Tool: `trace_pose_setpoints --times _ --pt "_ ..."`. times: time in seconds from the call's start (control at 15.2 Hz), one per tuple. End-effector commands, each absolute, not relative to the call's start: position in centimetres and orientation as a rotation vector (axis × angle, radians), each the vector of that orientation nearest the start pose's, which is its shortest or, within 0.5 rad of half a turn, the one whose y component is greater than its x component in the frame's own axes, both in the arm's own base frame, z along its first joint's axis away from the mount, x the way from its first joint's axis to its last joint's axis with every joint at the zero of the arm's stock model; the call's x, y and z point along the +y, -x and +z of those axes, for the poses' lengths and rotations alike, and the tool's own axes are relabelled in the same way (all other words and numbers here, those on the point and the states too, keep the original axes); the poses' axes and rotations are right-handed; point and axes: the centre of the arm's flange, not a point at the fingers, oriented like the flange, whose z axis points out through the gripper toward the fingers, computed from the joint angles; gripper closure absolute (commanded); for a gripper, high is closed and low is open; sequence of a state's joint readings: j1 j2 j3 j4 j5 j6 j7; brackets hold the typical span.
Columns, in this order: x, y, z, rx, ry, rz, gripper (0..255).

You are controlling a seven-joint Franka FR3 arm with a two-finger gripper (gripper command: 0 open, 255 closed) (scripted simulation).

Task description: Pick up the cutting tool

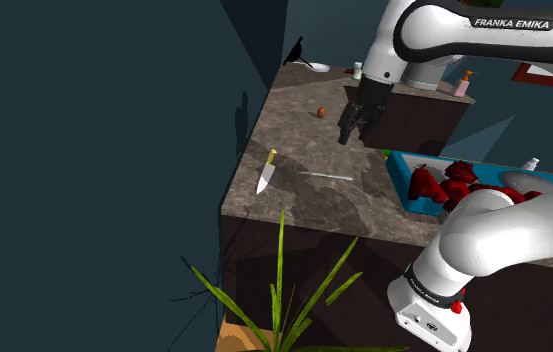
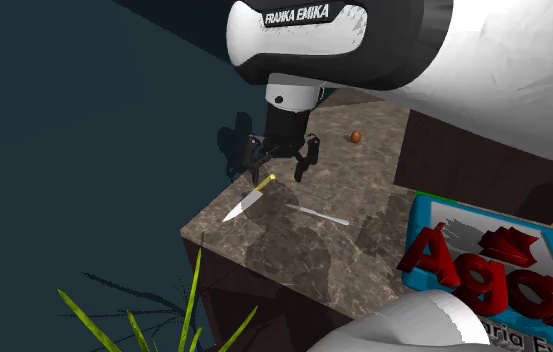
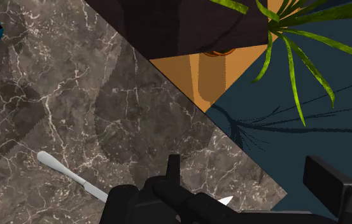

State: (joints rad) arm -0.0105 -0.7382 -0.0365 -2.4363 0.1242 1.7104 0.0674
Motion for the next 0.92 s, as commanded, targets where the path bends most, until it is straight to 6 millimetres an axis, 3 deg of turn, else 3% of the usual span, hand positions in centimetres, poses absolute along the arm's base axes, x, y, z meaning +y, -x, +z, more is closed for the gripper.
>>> trace_pose_setpoints --times 0.0,0.86 --pt "-0.6 -32.9 55.0 0.182 2.988 -0.014 0" --pt "0.2 -48.7 46.6 0.535 2.995 0.092 0"
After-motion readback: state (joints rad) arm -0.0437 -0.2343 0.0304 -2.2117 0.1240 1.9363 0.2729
